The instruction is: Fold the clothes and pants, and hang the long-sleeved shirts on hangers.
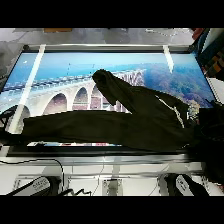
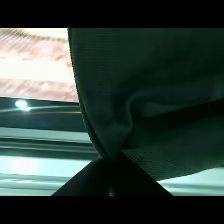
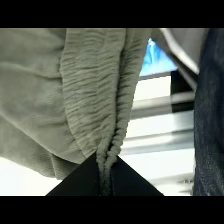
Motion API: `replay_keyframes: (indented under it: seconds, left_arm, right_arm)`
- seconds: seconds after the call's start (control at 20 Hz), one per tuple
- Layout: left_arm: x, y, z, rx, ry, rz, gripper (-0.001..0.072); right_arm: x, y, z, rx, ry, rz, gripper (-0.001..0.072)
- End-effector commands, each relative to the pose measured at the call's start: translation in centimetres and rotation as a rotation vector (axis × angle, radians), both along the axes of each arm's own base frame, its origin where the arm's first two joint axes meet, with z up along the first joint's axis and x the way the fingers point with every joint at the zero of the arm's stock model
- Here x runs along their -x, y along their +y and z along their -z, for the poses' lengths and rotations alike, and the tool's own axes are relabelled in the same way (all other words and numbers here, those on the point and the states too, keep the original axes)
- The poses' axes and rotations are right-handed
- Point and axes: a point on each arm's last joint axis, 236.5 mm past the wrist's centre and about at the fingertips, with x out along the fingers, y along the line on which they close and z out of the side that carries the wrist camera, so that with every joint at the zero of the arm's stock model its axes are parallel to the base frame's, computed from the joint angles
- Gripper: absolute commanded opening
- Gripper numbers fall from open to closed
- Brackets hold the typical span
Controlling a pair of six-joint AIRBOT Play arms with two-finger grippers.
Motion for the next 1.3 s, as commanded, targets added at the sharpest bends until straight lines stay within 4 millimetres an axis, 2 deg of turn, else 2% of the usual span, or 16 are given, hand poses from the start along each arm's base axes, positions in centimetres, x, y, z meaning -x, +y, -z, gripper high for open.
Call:
replay_keyframes:
  seconds: [0.0, 0.15, 0.4, 0.5, 0.65, 0.75, 0.85, 0.9, 0.95, 1.0, 1.05, 1.15, 1.25]
  left_arm:
    - [0.0, 1.8, 0.0, -0.066, 0.008, 0.138, 0.0020]
    - [-1.5, 3.6, -0.4, -0.151, -0.048, 0.157, 0.0021]
    - [-3.5, 5.1, -1.1, -0.223, -0.129, 0.168, 0.0021]
    - [-3.2, 5.3, -1.1, -0.234, -0.112, 0.178, 0.0021]
    - [-1.6, 4.4, -0.5, -0.184, -0.051, 0.169, 0.0021]
    - [-1.0, 4.3, -0.4, -0.171, -0.034, 0.159, 0.0021]
    - [-0.9, 4.3, -0.4, -0.170, -0.033, 0.156, 0.0023]
    - [-0.9, 4.3, -0.5, -0.170, -0.033, 0.156, 0.0068]
    - [-1.0, 4.3, -0.5, -0.171, -0.035, 0.158, 0.0269]
    - [-1.1, 4.2, -0.6, -0.172, -0.037, 0.162, 0.0598]
    - [-1.1, 4.2, -0.7, -0.175, -0.040, 0.155, 0.0704]
    - [-1.3, 4.4, -1.3, -0.188, -0.070, 0.084, 0.0697]
    - [-2.8, 5.1, -2.8, -0.226, -0.159, -0.008, 0.0697]
  right_arm:
    - [2.4, 0.0, 0.0, -0.001, 0.102, -0.011, 0.0035]
    - [3.3, -1.3, 0.0, 0.054, 0.139, -0.009, 0.0034]
    - [3.6, -1.4, 0.0, 0.061, 0.151, -0.008, 0.0035]
    - [3.8, -1.6, 0.0, 0.068, 0.162, -0.008, 0.0034]
    - [4.0, -1.4, 0.0, 0.061, 0.171, -0.007, 0.0034]
    - [5.3, -0.7, -0.2, 0.029, 0.223, -0.008, 0.0034]
    - [5.5, -0.2, -0.2, 0.009, 0.233, -0.007, 0.0036]
    - [5.0, -0.1, -0.1, 0.006, 0.211, -0.008, 0.0118]
    - [4.2, -0.2, 0.0, 0.009, 0.179, -0.006, 0.0401]
    - [3.5, -0.2, 0.0, 0.011, 0.150, -0.005, 0.0640]
    - [2.8, -0.6, 0.1, 0.025, 0.117, -0.004, 0.0664]
    - [1.6, -1.3, 0.1, 0.056, 0.067, 0.001, 0.0664]
    - [0.3, -2.1, 0.1, 0.089, 0.013, 0.006, 0.0664]
